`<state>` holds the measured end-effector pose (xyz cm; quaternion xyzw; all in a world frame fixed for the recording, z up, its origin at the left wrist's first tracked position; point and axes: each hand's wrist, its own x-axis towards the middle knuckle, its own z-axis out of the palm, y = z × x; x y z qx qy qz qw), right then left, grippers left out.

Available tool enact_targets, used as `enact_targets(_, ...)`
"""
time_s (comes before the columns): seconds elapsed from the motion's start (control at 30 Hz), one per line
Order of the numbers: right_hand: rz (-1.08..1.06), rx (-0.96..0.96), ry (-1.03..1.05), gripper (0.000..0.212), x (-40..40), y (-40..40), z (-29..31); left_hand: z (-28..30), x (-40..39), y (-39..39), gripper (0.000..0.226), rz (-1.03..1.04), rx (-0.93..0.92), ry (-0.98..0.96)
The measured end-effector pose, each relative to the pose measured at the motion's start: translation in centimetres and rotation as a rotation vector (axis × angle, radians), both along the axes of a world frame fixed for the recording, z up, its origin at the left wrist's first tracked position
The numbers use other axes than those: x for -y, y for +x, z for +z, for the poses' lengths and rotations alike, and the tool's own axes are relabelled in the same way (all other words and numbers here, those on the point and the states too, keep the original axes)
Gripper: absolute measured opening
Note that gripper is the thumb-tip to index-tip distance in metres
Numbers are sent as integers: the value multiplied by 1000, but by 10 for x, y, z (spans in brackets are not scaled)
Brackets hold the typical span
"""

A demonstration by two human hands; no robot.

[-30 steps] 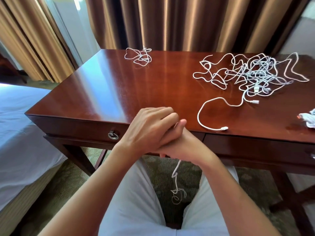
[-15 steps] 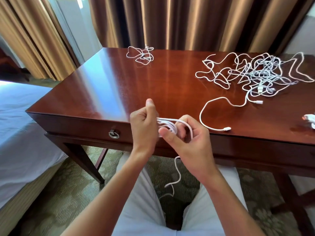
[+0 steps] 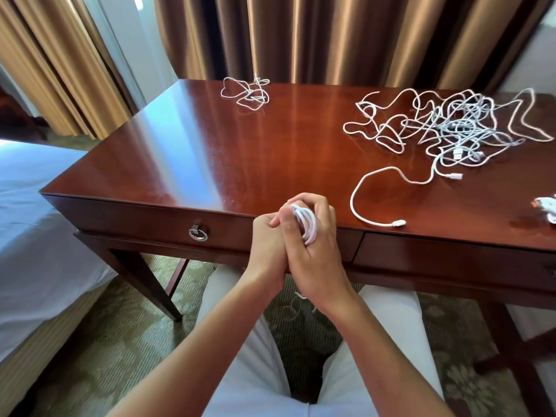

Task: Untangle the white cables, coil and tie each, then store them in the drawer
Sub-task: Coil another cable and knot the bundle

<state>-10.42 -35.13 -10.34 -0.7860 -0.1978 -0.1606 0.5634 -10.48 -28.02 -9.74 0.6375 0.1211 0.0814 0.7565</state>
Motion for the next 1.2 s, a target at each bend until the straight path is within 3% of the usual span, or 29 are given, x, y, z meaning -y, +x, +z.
enact_targets(0.07, -24, -53, 98, 17, 5, 5, 0, -4, 0, -1, 43, 33, -21, 67)
enact_targets(0.17, -29, -122, 82, 50, 21, 16, 2, -5, -12, 1, 49, 146, 89, 222)
enact_targets(0.27, 91, -208, -160, 63, 32, 20, 4, 12, -28, -3, 28, 92, 499, 665)
enact_targets(0.37, 223, -259, -274, 42, 36, 19, 12, 33, -31, -4, 31, -151, 760, 1282)
enact_targets(0.4, 263, -288, -305, 43, 37, 19, 15, 37, -29, -2, 30, -160, 821, 1419)
enact_targets(0.47, 308, -358, -386, 46, 39, 17, 22, 38, -28, 4, 26, -156, 895, 1494)
enact_targets(0.53, 333, -407, -406, 41, 40, 17, 27, 33, -29, 10, 31, -187, 896, 1406)
enact_targets(0.6, 347, -427, -348, 32, 40, 17, 29, 26, -29, 14, 40, -197, 826, 1173)
enact_targets(0.73, 383, -364, -73, 25, 45, 13, 18, 23, -23, 19, 52, 73, 593, 702)
enact_targets(0.9, 272, -296, 305, 52, 45, 5, 5, 16, -20, 25, 54, 232, 296, 243)
enact_targets(1.07, 201, -183, 375, 48, 23, 6, 2, 12, 8, 14, 43, -33, 15, -355)
enact_targets(1.13, 151, -152, 412, 52, 18, 9, 2, 13, 14, 11, 42, -112, 8, -438)
enact_targets(1.2, 66, -62, 304, 40, 13, 10, 4, 14, 16, 10, 35, -129, 9, -407)
